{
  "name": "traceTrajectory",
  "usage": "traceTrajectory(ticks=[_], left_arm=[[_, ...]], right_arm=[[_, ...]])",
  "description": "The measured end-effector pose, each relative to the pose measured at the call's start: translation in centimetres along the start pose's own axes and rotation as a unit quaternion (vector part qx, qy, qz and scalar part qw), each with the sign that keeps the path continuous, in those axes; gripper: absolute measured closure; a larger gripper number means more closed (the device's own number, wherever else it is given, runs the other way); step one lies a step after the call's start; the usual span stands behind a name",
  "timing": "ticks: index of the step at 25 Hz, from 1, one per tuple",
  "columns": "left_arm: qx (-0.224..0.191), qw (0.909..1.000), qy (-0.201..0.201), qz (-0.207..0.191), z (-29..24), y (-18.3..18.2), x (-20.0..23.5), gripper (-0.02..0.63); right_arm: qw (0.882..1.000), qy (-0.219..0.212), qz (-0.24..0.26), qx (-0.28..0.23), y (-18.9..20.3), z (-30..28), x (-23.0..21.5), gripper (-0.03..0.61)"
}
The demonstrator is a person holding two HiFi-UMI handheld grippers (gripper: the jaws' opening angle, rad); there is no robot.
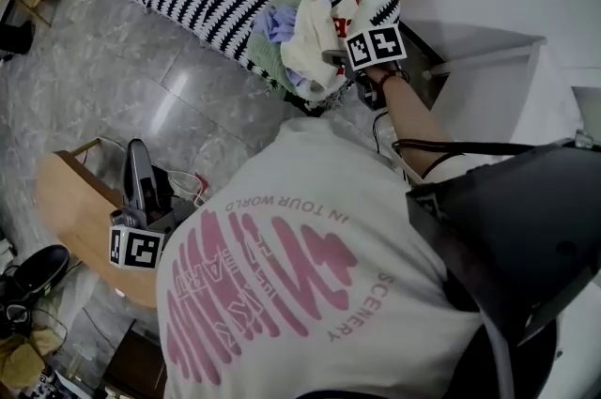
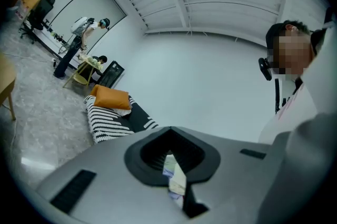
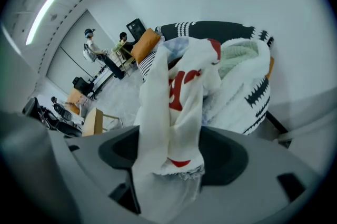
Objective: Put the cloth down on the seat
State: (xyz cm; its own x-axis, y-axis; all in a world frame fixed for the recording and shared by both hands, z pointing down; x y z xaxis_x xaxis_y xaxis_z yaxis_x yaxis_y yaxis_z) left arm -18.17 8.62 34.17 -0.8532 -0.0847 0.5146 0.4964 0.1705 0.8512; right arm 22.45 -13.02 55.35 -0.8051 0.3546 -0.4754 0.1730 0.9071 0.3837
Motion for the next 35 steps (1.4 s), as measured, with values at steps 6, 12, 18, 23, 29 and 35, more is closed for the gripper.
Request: traceTrajectory(ticks=[6,12,18,23,29,35], left_arm=[[0.033,0.9992,0.019,-0.008,2.5,-0.7,1.1,0.606],[0.059,0.9963,0.059,-0.023,2.6,-1.1,1.2,0.606],[0.087,0.9913,0.096,-0.022,2.1,-0.4,1.4,0.606],[0.091,0.9868,0.131,-0.028,1.4,-0.4,0.9,0.606],[0.094,0.9858,0.138,-0.019,2.0,0.3,1.0,0.606],[0.094,0.9859,0.137,-0.018,2.7,0.9,1.0,0.606]], right_arm=[[0.986,-0.032,-0.127,-0.100,2.3,2.1,1.0,0.247],[0.953,-0.102,-0.212,-0.189,4.6,5.7,1.9,0.249],[0.933,-0.163,-0.185,-0.263,4.9,9.1,5.7,0.249],[0.904,-0.256,-0.128,-0.317,3.4,11.9,11.4,0.257],[0.860,-0.366,-0.103,-0.341,1.9,14.3,17.3,0.543],[0.858,-0.374,-0.070,-0.344,1.4,15.7,19.0,0.565]])
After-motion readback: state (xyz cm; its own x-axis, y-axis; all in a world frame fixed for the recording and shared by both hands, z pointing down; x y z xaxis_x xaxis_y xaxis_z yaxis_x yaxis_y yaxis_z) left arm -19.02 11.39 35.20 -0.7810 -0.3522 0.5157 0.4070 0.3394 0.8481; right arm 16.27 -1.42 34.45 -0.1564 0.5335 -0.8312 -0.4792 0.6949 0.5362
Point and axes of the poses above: the fingertips, and each gripper's own axes: z backward along the fingers, x to its left, y out of its underside, the point moved 7 cm from there along z, backward along the fingers, and after that the axes turned 4 degrees about -y, right-handed, at the moved point
